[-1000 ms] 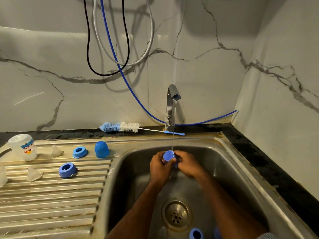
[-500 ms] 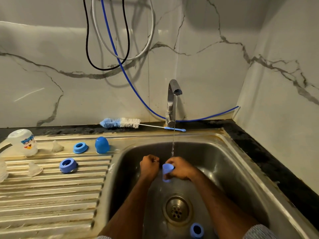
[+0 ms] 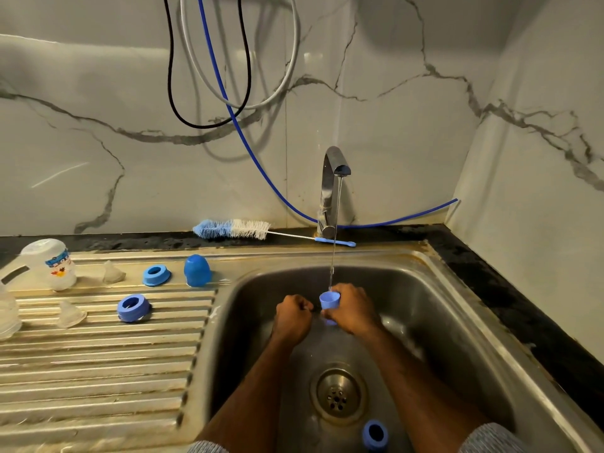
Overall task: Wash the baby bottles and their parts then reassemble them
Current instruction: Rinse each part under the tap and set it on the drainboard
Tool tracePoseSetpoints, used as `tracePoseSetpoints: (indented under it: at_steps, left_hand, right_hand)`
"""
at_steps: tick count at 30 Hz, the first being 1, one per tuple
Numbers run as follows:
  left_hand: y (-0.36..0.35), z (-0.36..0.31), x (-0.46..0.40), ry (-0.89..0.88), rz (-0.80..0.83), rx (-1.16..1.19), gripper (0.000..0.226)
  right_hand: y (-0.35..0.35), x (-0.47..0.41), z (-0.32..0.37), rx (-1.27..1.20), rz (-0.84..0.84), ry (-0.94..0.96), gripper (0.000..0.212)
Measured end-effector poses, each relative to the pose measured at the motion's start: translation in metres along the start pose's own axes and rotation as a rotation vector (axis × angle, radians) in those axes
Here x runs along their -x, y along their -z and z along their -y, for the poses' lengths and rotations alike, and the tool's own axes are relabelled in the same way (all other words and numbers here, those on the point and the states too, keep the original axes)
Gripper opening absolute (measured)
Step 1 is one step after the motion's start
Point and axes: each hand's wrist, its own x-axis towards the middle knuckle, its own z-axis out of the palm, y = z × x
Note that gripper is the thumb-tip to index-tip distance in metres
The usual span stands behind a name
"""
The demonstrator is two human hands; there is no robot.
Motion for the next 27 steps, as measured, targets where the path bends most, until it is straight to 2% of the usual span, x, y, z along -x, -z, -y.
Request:
tracePoseSetpoints:
  at_steps: [3, 9, 16, 20, 21, 24, 27]
  left_hand:
    - [-0.0007, 0.0001, -0.0001, -0.007, 0.006, -0.013, 0.014]
    - [-0.0012, 0.0023, -0.0012, 0.010, 0.025, -0.010, 0.012]
    - [-0.0038, 0.0020, -0.0010, 0.005, 0.027, -0.024, 0.014]
    - [-0.0033, 0.0031, -0.0008, 0.013, 0.027, -0.025, 0.015]
    - [-0.0033, 0.0038, -0.0010, 0.014, 0.023, -0.022, 0.015]
    - [-0.0032, 0.0047, -0.0020, 0.014, 0.005, -0.016, 0.016]
    - [-0.0026, 0.0035, -0.0016, 0.024, -0.003, -0.017, 0.015]
  right_hand:
    - [-0.0011, -0.0014, 0.0006, 0.005, 0.012, -0.016, 0.041]
    - [-0.0013, -0.0030, 0.0056, 0.027, -0.050, -0.044, 0.053]
    - [-0.0007, -0.0030, 0.0087, -0.006, -0.142, 0.047, 0.049]
    - [-0.0038, -0.0027, 0.0065, -0.016, 0.047, 0.003, 0.044]
    - [-0.0042, -0.0032, 0.0046, -0.007, 0.063, -0.027, 0.043]
    - [-0.0016, -0.0043, 0.0003, -0.022, -0.028, -0.080, 0.040]
    - [-0.0014, -0.0041, -0.0005, 0.007, 0.122, -0.070, 0.033]
